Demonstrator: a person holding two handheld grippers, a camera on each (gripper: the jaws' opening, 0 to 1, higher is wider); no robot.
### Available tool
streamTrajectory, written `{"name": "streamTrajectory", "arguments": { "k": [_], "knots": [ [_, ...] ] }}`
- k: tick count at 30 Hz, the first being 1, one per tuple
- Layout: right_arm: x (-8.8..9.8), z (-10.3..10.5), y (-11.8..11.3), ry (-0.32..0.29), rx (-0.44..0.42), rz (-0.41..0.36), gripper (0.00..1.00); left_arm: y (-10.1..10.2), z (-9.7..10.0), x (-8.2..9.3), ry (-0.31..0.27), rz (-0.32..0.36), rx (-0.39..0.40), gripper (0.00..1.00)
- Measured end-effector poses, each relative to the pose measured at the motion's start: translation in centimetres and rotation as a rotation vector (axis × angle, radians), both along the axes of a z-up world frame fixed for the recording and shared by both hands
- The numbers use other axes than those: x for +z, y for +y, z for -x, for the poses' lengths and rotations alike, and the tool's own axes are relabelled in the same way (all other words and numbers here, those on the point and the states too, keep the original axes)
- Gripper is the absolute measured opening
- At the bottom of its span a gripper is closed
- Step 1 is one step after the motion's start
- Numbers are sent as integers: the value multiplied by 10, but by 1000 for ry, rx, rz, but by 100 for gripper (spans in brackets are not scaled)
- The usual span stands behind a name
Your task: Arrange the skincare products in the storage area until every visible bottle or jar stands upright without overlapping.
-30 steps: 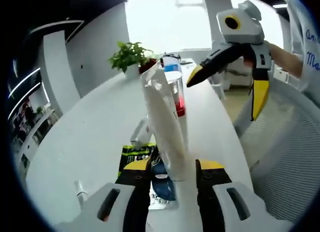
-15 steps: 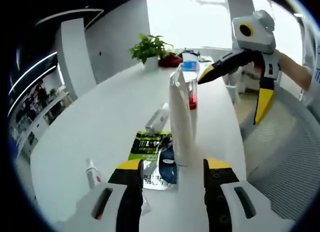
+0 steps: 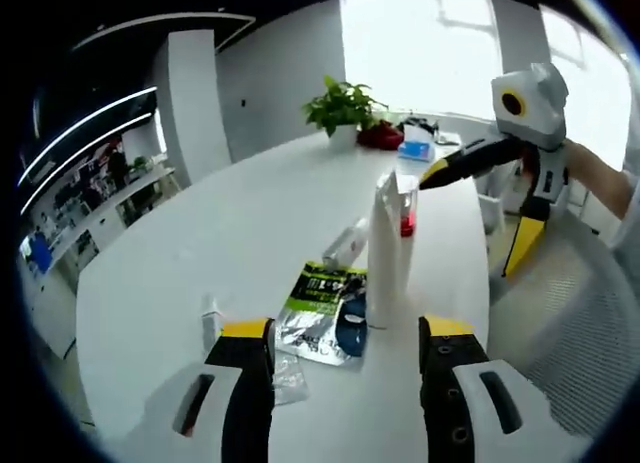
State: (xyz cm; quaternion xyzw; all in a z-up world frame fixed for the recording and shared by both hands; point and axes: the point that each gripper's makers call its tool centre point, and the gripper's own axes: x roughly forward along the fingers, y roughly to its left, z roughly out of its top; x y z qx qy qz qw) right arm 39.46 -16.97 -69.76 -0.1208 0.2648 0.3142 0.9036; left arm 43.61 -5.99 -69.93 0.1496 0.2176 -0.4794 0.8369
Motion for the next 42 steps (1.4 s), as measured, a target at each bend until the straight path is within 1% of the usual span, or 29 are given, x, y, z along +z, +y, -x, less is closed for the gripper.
{"name": "streamTrajectory", "arguments": {
  "k": [4,6,9,11,13,17,23,24,25,26,28,30,32,36,42],
  "knots": [
    [1,-1,0,-2,7,9,92,5,2,5,-4,-5,26,67],
    [1,-1,0,-3,8,14,92,8,5,7,1,0,34,69],
    [2,-1,-1,-7,12,20,93,12,6,11,-3,6,55,71],
    [2,-1,-2,-8,17,27,93,16,6,11,5,5,77,74],
    [3,-1,-2,-9,21,34,93,19,8,13,8,7,82,76],
    [4,-2,-4,-15,25,48,94,25,10,16,13,12,107,79],
    [5,-2,-5,-18,32,60,95,32,10,15,19,12,138,83],
    [5,-2,-5,-18,33,61,95,34,11,14,33,8,151,85],
    [5,-2,-5,-18,34,63,95,36,13,12,51,-1,152,87],
    [5,-1,-5,-18,36,65,95,36,14,11,51,-8,146,87],
    [5,-1,-4,-16,38,68,96,41,15,10,37,-23,152,88],
    [5,-1,-4,-15,40,71,96,43,16,10,36,-26,154,90],
    [5,-1,-4,-15,46,78,96,44,18,11,38,-22,161,92],
    [6,-2,-4,-17,49,80,96,48,18,13,24,-13,163,93],
    [5,-3,-6,-23,61,100,98,52,21,13,25,-13,175,97]
  ]
}}
